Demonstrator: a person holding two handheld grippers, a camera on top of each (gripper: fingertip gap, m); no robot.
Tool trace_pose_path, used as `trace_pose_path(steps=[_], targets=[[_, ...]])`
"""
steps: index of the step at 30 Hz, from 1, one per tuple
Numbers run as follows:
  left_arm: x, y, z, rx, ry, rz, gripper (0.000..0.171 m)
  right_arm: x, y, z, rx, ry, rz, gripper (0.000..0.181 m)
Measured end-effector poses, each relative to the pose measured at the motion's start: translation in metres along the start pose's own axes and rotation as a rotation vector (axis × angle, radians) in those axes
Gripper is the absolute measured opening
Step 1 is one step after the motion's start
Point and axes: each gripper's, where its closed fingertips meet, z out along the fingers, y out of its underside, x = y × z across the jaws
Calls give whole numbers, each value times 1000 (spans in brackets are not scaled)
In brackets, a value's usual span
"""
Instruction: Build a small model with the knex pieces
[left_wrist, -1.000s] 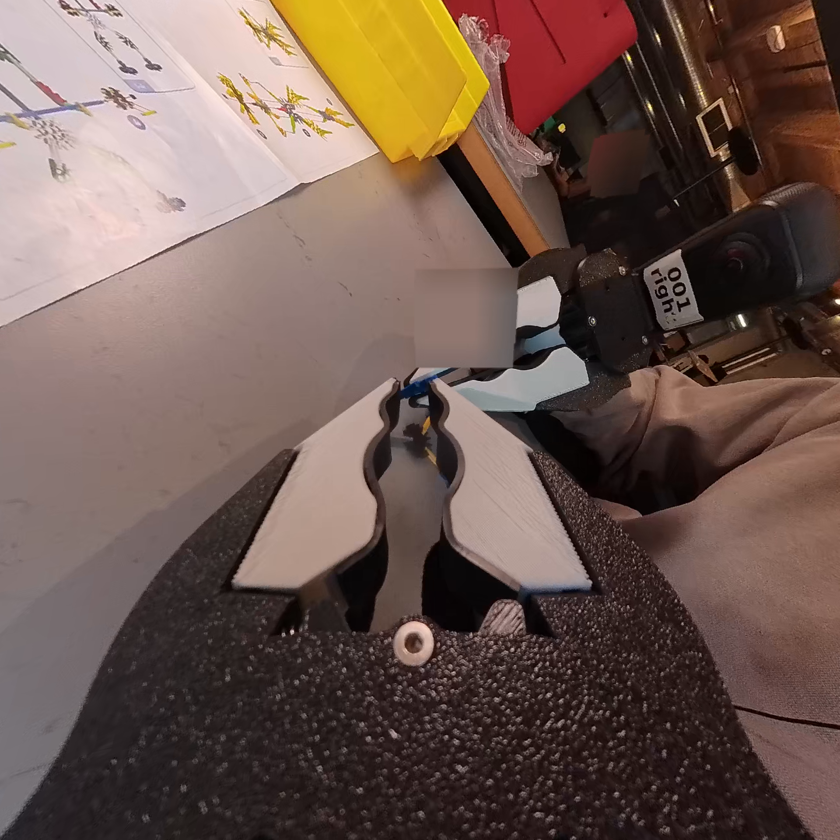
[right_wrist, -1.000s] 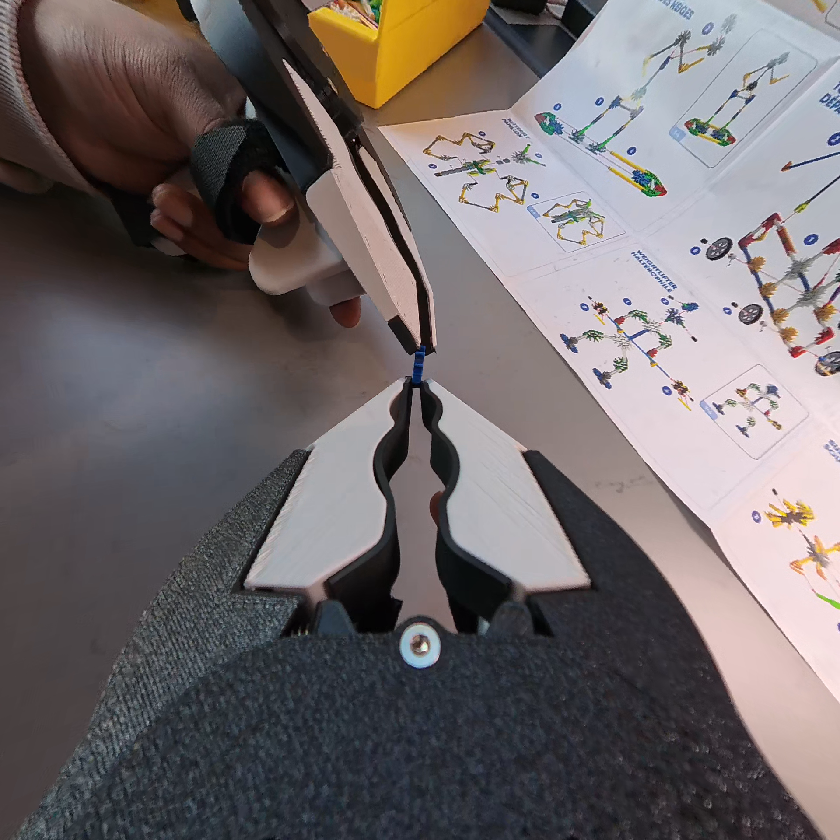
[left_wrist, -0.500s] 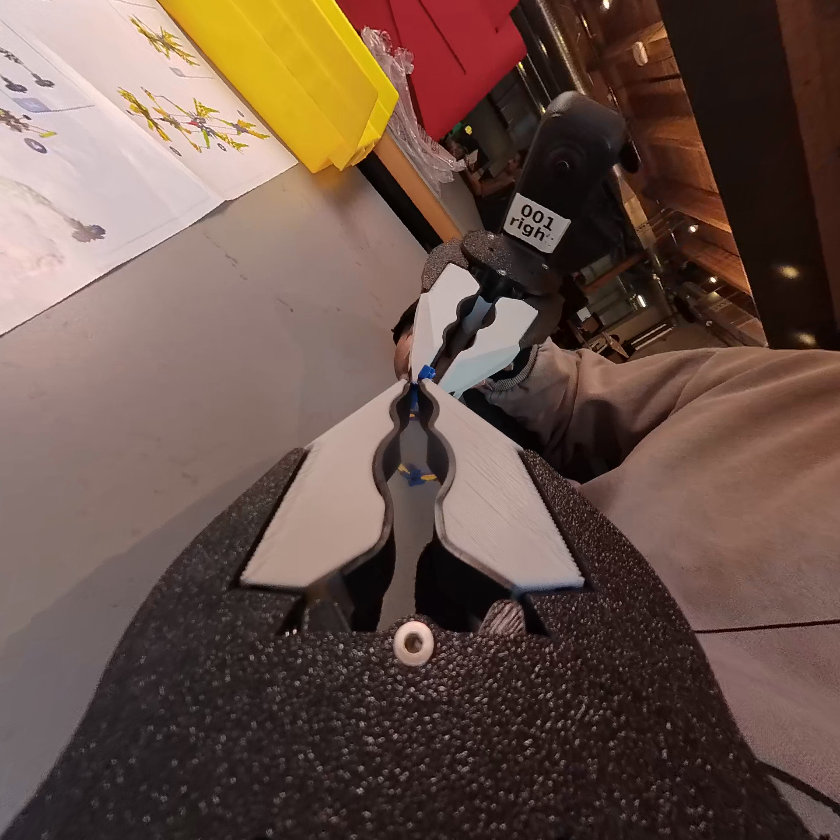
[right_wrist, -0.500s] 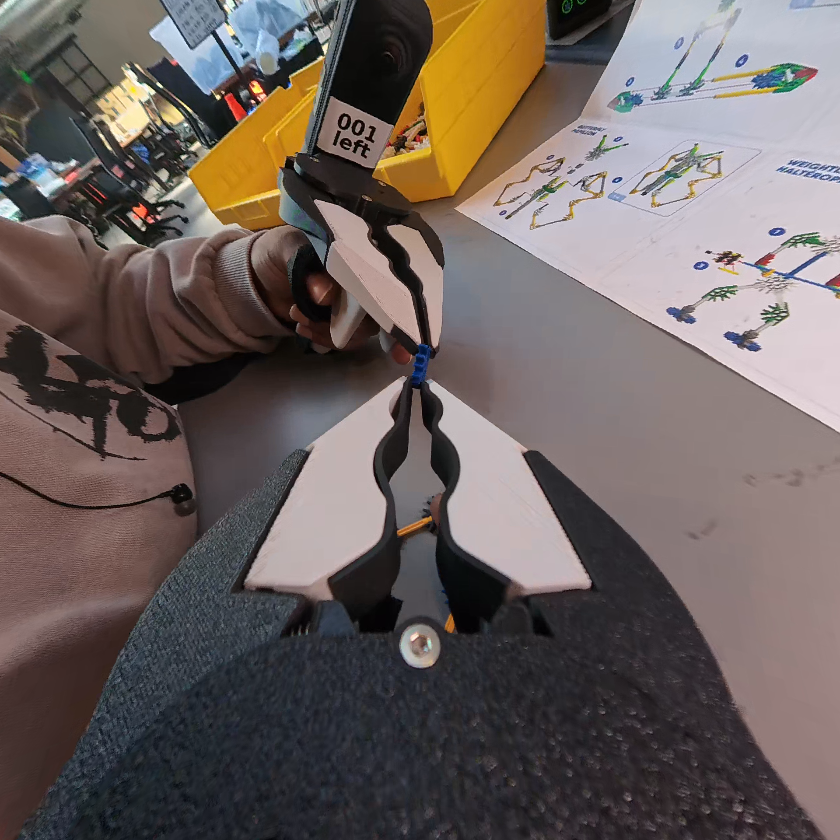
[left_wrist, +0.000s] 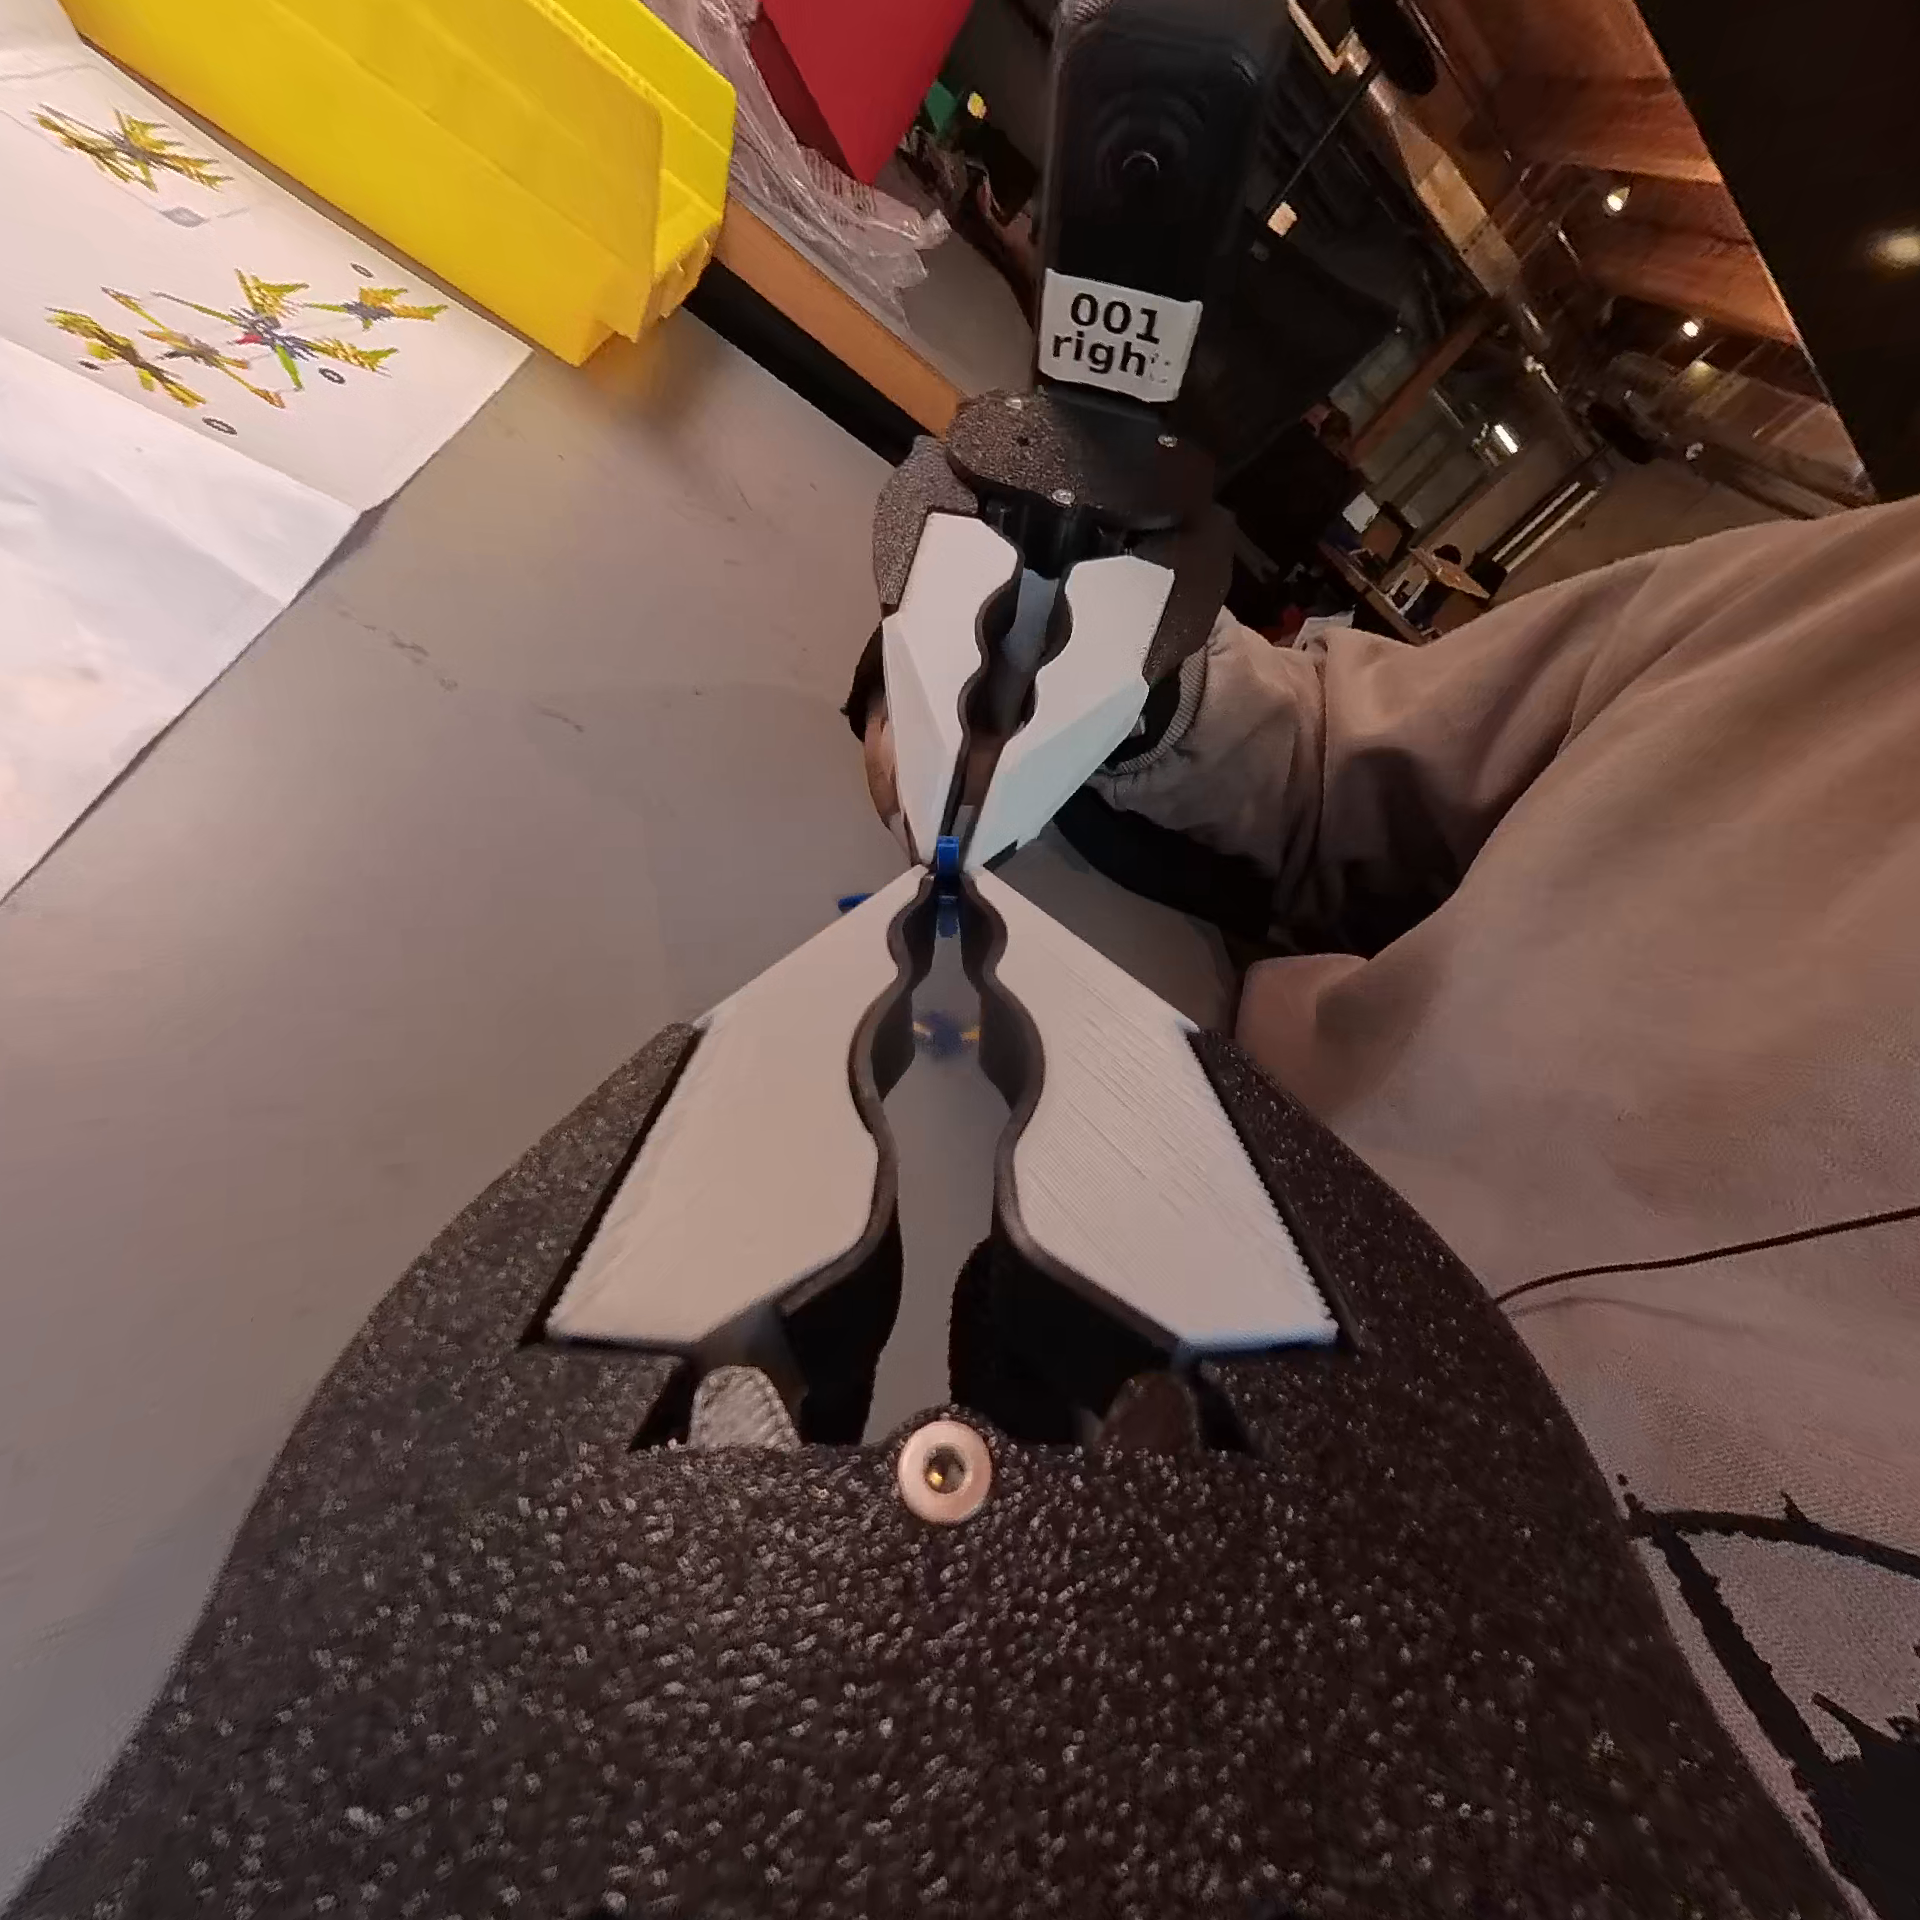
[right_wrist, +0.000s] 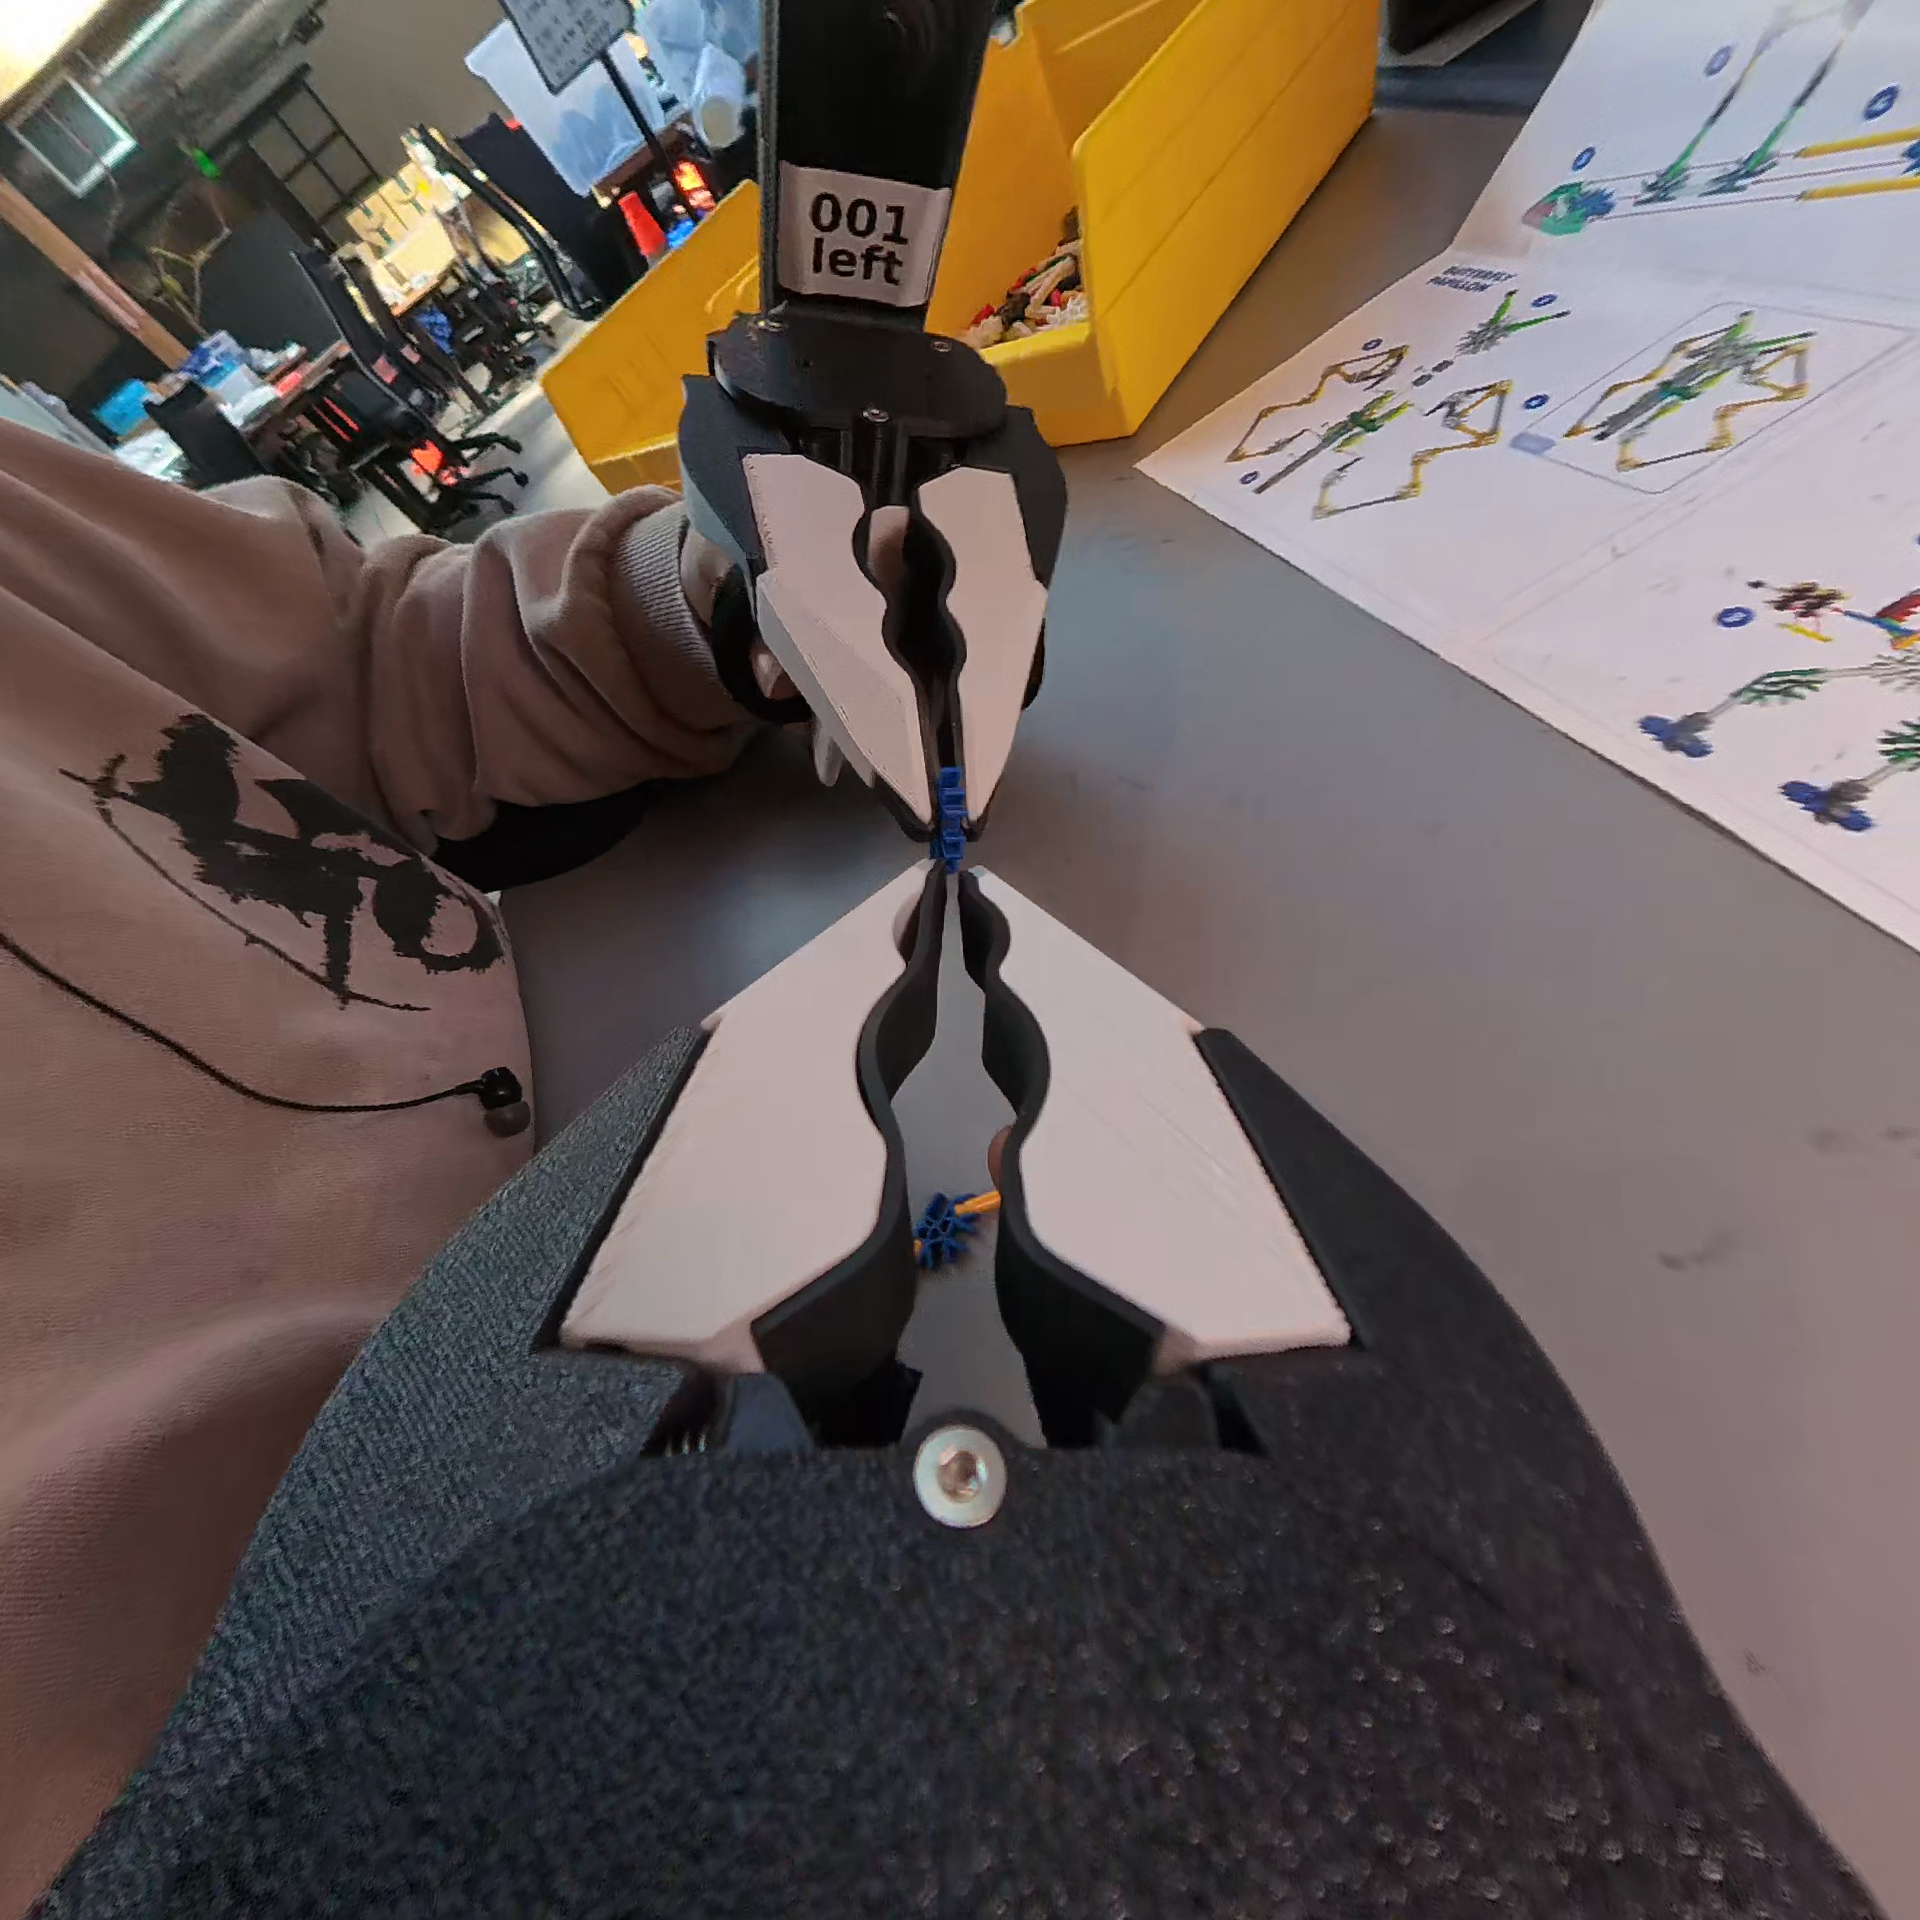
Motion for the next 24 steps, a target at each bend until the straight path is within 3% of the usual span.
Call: trace_pose_path(steps=[2,6,10,12,17,21,24], targets=[[-8,-6,-5,41,-27,-34,3,19,2,-6,-43,136,-55,8],[-32,-10,-16,88,-137,-113,3,35,35,-6,-316,313,-153,18],[-45,-4,-18,77,-204,-176,3,36,63,3,-525,382,-206,16],[-47,0,-17,61,-229,-191,4,42,64,5,-558,414,-221,5],[-53,15,-13,-13,-284,-227,4,41,65,7,-643,307,-304,2],[-53,32,-6,-101,-311,-231,3,21,80,-5,-750,39,-434,1],[-47,36,0,-118,-290,-239,4,14,89,-19,-825,-59,-426,1]])
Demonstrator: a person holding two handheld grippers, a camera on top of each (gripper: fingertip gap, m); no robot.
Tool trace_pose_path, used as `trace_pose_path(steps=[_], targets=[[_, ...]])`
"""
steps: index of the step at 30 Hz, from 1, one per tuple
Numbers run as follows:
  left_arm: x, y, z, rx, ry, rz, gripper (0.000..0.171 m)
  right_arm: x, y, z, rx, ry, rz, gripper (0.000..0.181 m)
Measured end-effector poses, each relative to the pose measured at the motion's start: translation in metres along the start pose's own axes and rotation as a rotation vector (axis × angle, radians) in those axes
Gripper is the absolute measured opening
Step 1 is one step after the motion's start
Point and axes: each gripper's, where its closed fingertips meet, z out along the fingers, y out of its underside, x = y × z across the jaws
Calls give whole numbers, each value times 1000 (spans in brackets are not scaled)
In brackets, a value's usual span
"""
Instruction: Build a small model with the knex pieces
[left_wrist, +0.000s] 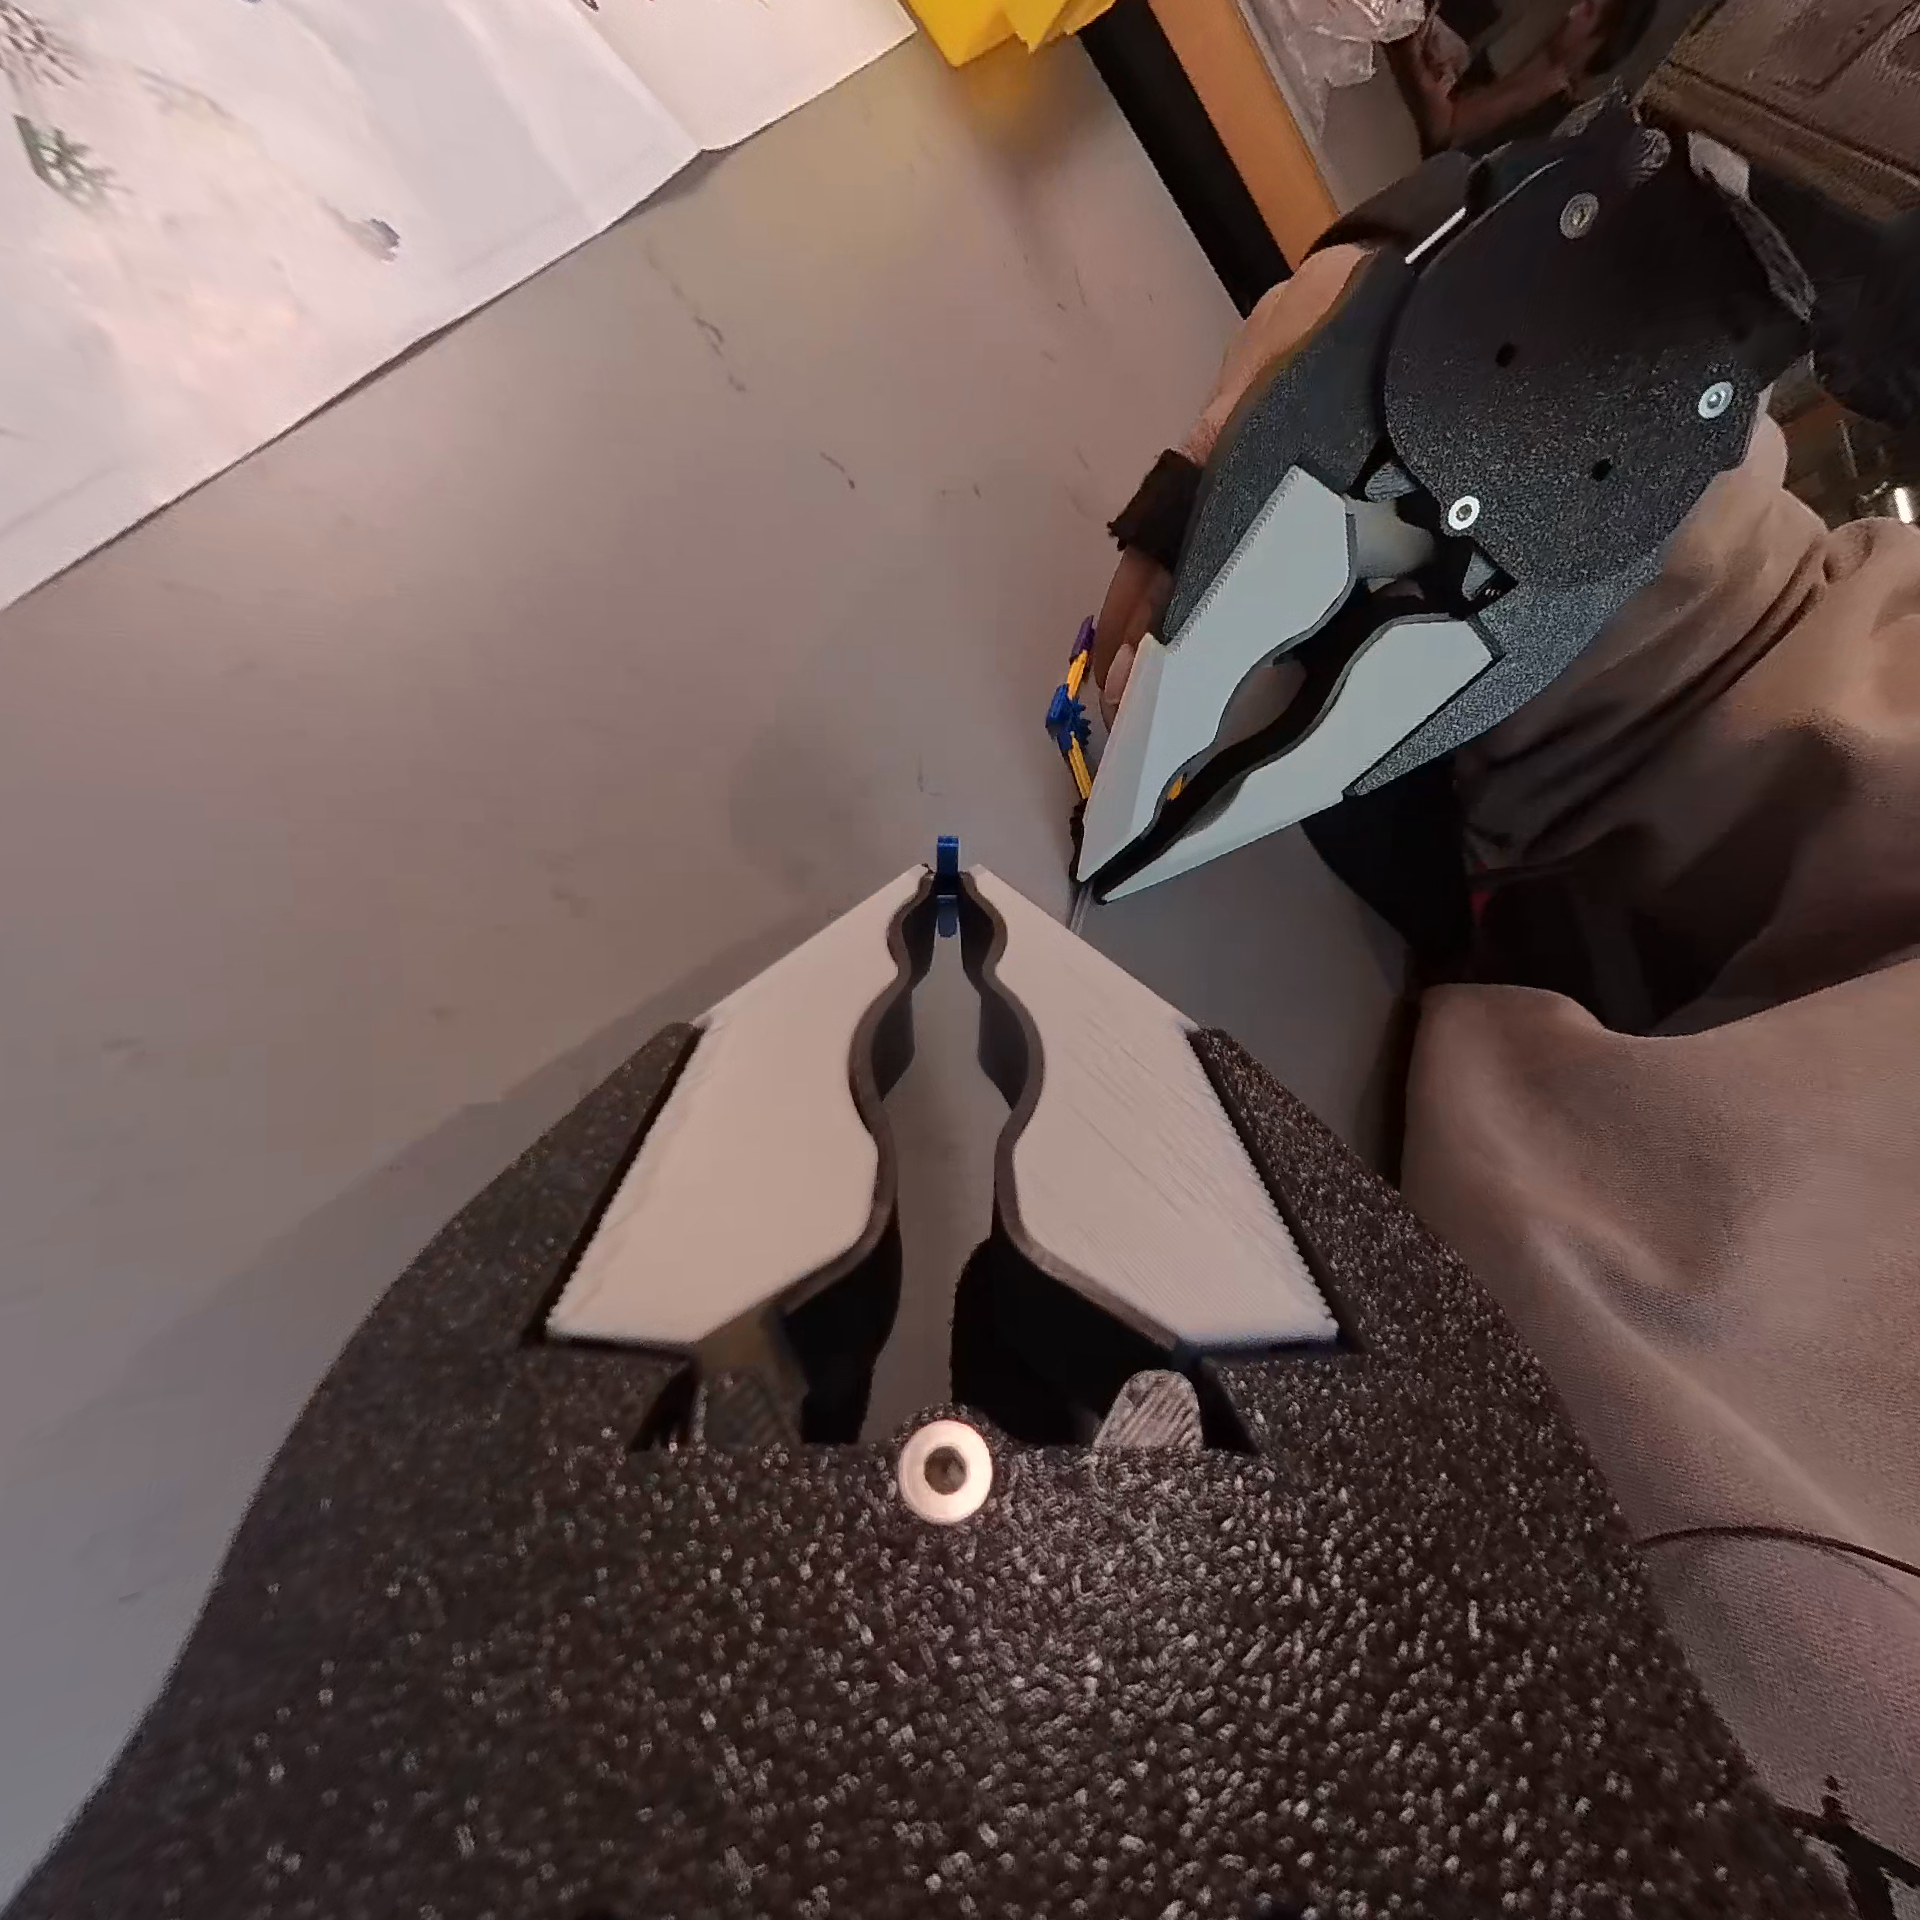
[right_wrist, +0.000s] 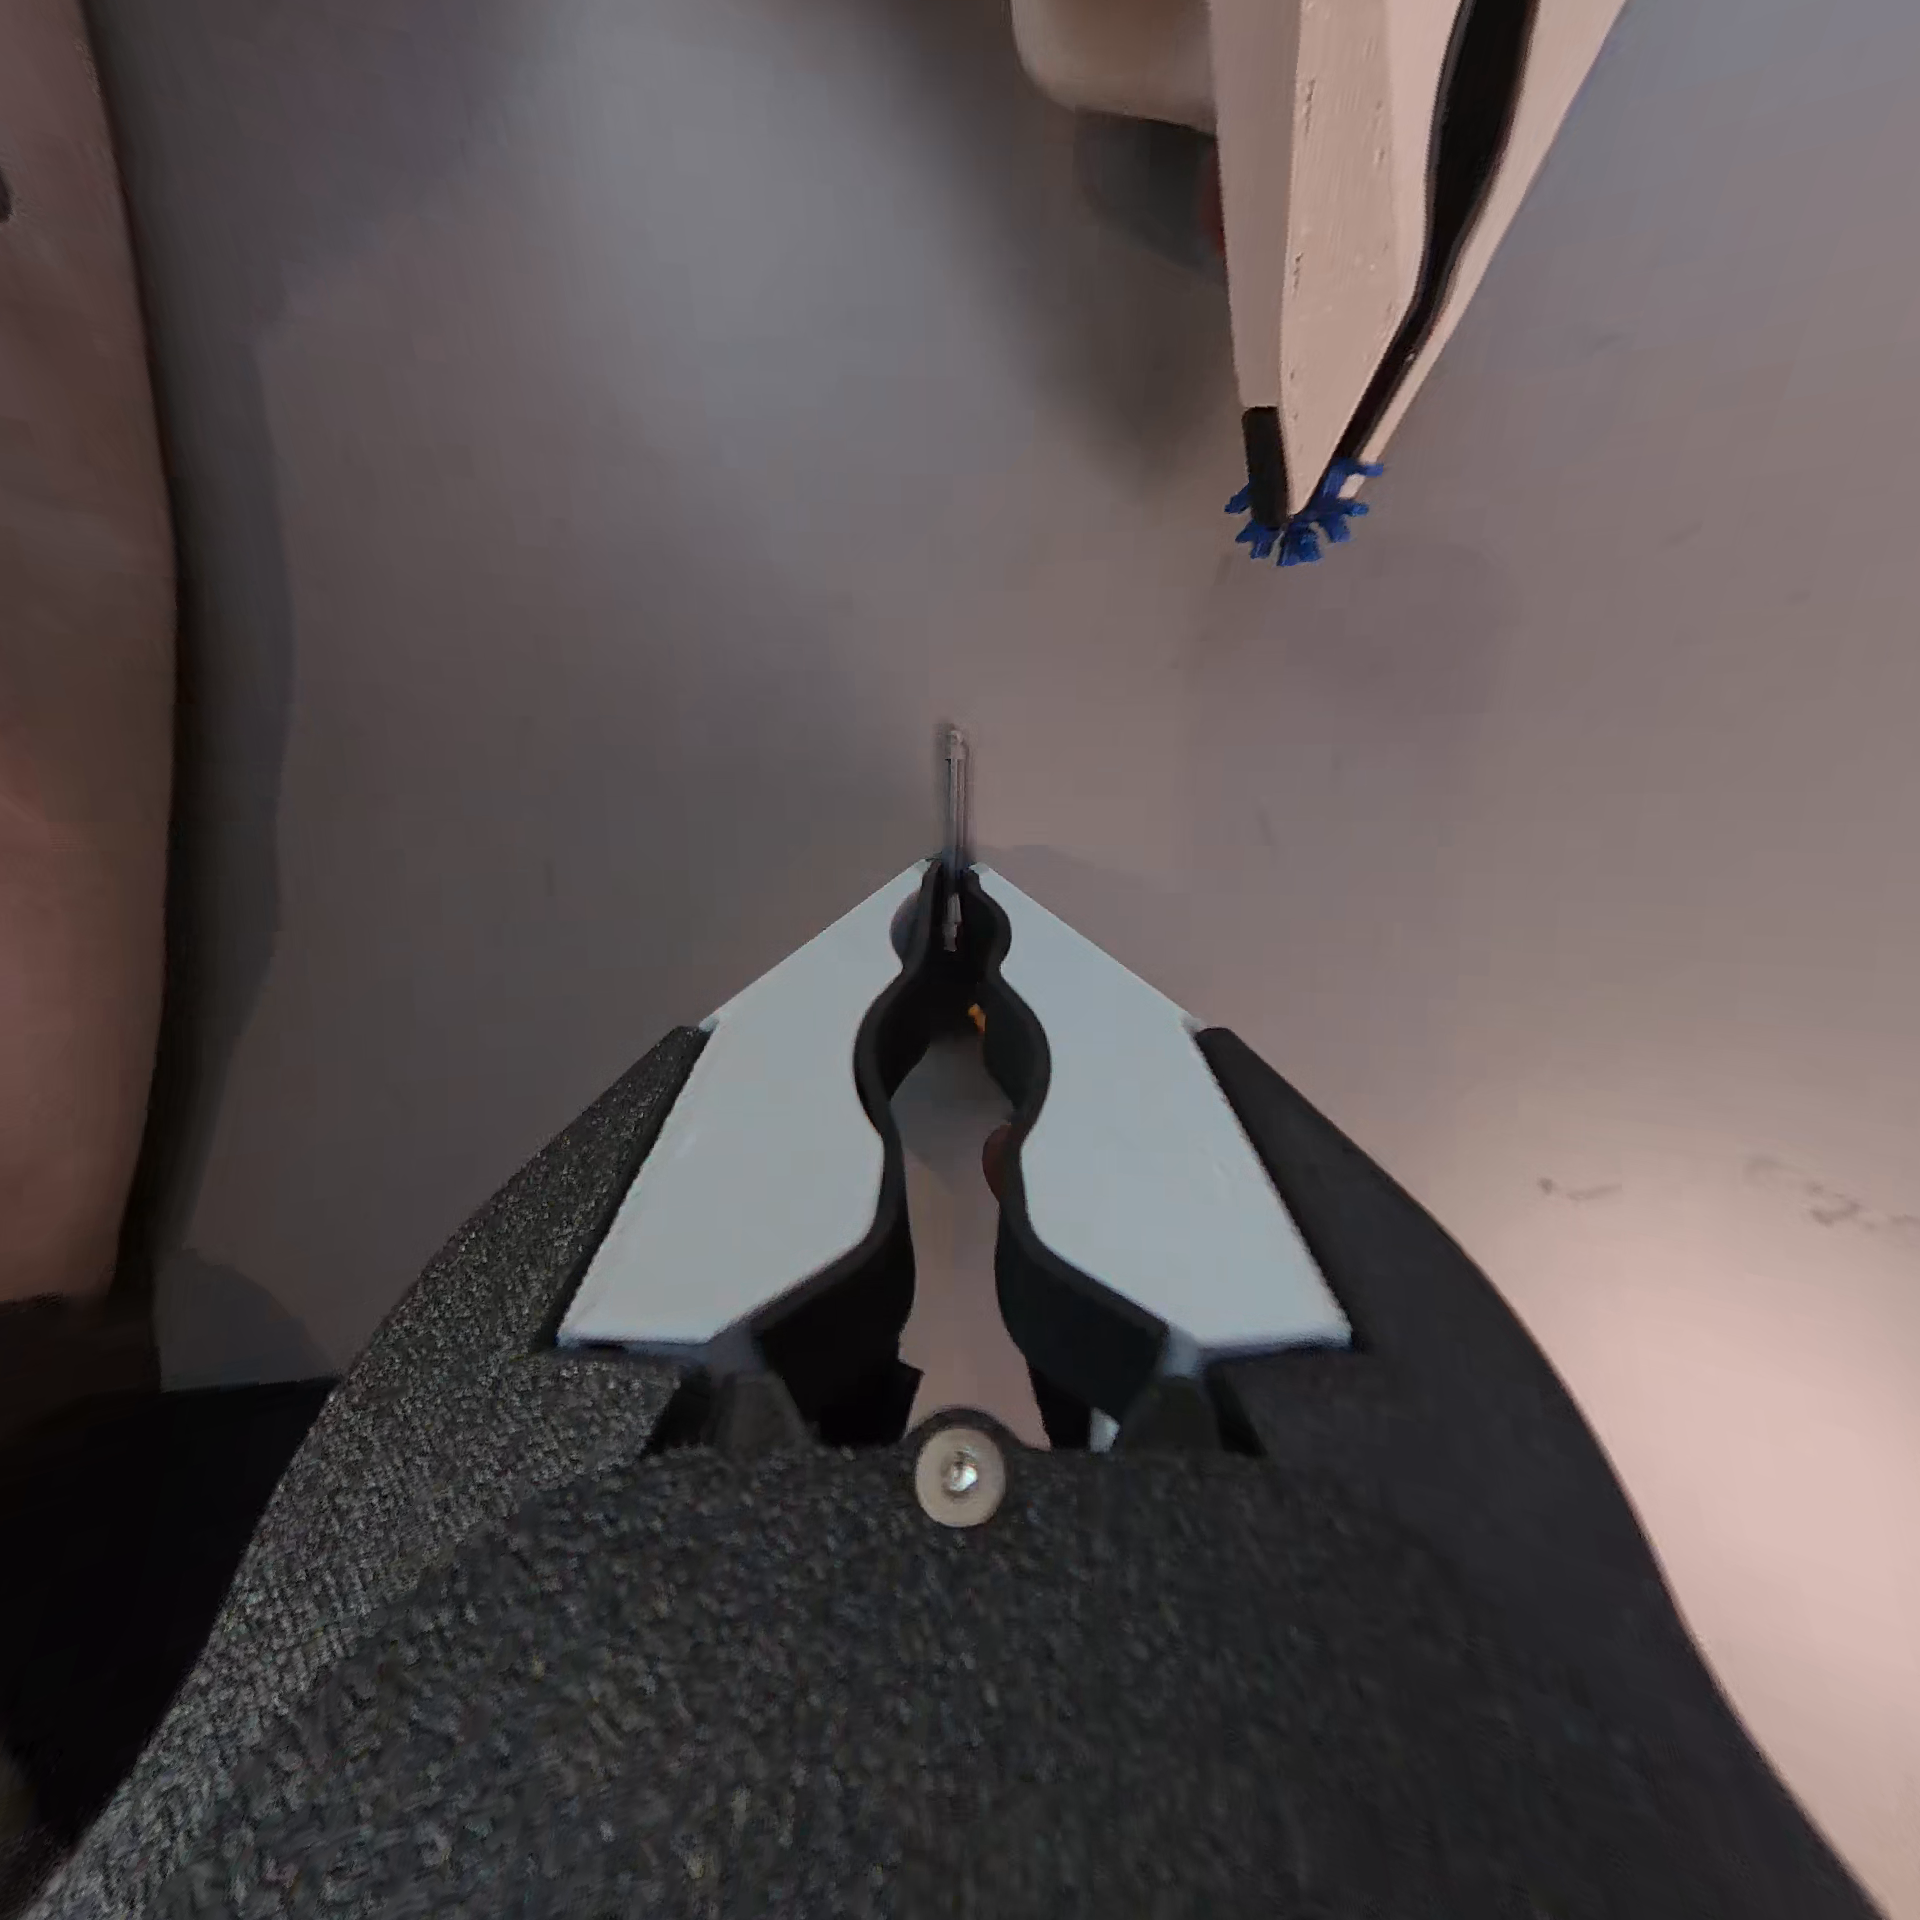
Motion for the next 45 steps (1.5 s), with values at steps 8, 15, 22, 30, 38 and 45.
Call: trace_pose_path(steps=[8,15,22,30,38,45], targets=[[8,13,11,-60,-15,20,4,2,4,-6,54,93,-12,13],[15,6,12,-6,-12,1,4,31,-43,-13,316,398,162,31],[21,-21,-2,167,125,-199,3,51,-61,-30,372,701,152,22],[18,-23,-7,163,130,-205,9,47,-60,-26,349,609,126,15],[20,15,-13,-137,-24,521,20,5,-46,7,162,175,25,15],[31,47,1,-277,-2,688,20,-3,-45,22,80,134,-71,17]])
